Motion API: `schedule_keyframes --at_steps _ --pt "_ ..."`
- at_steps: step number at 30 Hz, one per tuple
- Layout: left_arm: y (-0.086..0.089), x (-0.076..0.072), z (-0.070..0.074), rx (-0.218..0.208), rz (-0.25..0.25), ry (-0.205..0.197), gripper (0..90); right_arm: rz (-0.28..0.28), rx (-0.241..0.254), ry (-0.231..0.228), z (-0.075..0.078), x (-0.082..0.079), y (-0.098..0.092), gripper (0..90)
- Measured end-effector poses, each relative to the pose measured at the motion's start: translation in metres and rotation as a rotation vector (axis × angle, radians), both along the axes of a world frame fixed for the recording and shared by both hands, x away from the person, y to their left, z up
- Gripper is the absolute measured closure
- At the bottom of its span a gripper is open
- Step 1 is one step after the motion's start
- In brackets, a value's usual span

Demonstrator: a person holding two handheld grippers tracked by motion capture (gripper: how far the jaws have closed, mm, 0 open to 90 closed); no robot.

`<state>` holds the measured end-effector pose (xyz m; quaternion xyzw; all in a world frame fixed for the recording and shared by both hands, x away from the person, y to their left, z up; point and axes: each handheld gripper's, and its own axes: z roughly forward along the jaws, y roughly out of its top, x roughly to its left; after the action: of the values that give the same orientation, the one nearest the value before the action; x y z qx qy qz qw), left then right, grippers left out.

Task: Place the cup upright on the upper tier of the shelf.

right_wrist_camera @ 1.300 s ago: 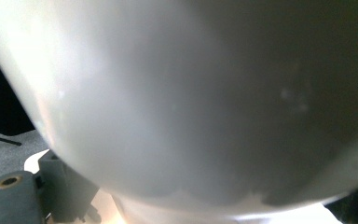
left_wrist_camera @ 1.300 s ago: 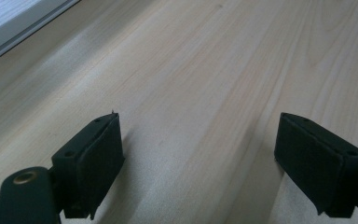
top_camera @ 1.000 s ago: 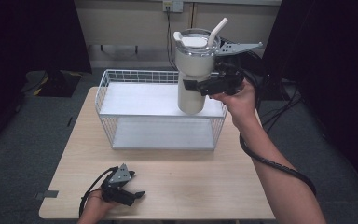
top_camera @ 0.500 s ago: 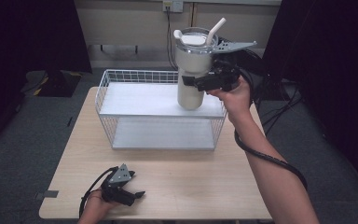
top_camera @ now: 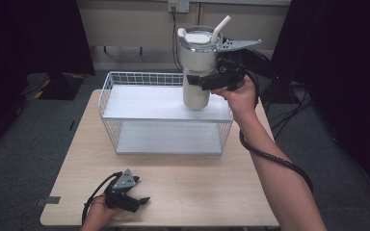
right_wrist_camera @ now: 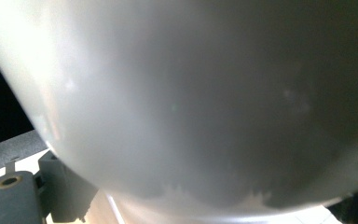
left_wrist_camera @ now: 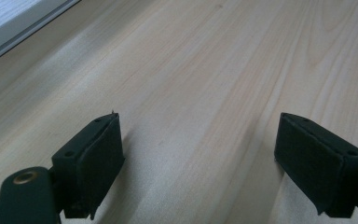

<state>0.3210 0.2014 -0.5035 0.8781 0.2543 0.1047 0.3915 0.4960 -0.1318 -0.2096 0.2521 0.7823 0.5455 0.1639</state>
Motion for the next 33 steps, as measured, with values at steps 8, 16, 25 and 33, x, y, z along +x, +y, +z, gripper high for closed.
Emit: schedule_keyframes --at_steps 8,16,25,33 --pt "0.000 0.000 0.000 0.002 0.001 0.001 14.8 -0.021 0.006 0.001 -0.001 0.006 0.000 9.3" --pt "0.000 0.000 0.000 0.000 0.000 0.000 14.8 -0.039 0.000 -0.007 -0.005 0.012 0.003 9.3" --pt "0.000 0.000 0.000 0.001 0.000 -0.001 14.8 -0.045 0.012 0.004 -0.015 0.018 0.009 9.3" --pt "0.000 0.000 0.000 0.002 0.003 0.000 14.8 -0.060 0.015 0.006 -0.022 0.024 0.013 9.3"
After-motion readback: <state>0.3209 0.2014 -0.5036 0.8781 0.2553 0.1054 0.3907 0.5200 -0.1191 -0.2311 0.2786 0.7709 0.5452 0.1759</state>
